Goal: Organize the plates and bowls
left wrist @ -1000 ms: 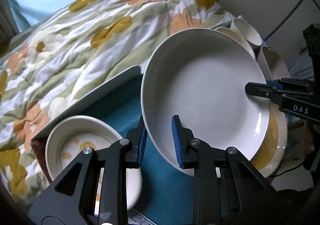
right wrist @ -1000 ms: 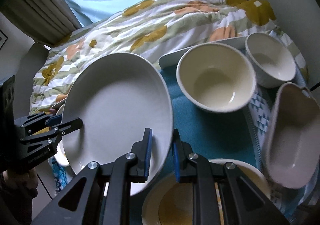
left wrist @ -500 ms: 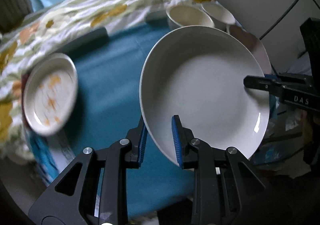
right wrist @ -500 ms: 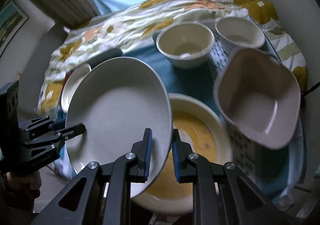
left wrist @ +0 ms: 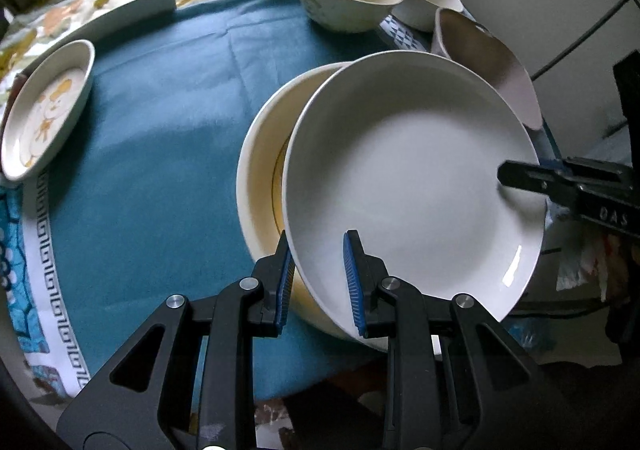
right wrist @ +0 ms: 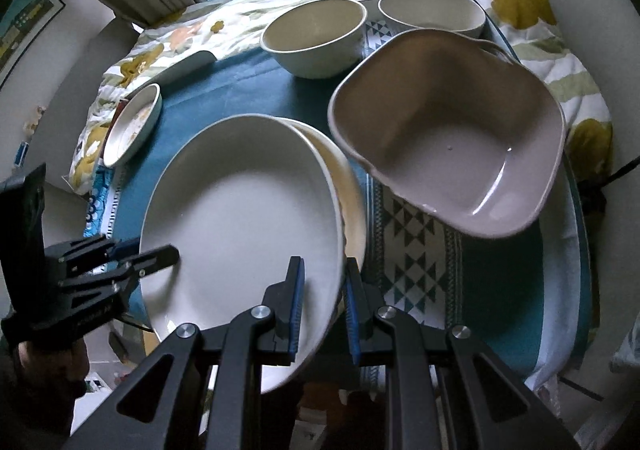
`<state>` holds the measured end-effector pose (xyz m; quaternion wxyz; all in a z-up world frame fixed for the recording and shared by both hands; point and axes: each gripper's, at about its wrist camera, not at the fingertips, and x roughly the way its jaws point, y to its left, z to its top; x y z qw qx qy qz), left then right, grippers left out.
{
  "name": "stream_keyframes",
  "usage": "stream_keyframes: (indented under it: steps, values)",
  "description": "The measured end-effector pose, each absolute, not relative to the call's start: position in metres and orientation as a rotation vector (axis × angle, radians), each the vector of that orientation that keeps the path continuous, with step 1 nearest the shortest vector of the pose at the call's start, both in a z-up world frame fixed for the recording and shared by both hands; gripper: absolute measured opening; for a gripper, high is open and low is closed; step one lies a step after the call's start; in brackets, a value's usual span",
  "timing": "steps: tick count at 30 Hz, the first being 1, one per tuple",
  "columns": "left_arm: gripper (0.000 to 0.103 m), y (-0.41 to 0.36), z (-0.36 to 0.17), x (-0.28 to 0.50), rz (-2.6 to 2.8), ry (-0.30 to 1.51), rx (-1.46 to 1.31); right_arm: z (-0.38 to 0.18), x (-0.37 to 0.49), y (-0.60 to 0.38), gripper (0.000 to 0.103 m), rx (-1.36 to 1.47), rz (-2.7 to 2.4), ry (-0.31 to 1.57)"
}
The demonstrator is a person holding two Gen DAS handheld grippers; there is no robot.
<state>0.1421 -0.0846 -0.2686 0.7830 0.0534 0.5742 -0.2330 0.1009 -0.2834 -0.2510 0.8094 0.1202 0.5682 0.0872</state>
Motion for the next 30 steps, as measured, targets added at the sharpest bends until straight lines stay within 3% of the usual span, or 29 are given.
stream_keyframes:
  steps: [16,30]
  values:
    - [0.022,-0.103,-0.283,0.158,-0.422,1.231,0.233,-0.26,0.105,-0.288,0.017,0.234,0.177,1.203]
    - [0.022,-0.132,-0.28,0.142,-0.276,1.133,0.503,-0.262,0.1,-0.277,0.017,0.151,0.148,1.197]
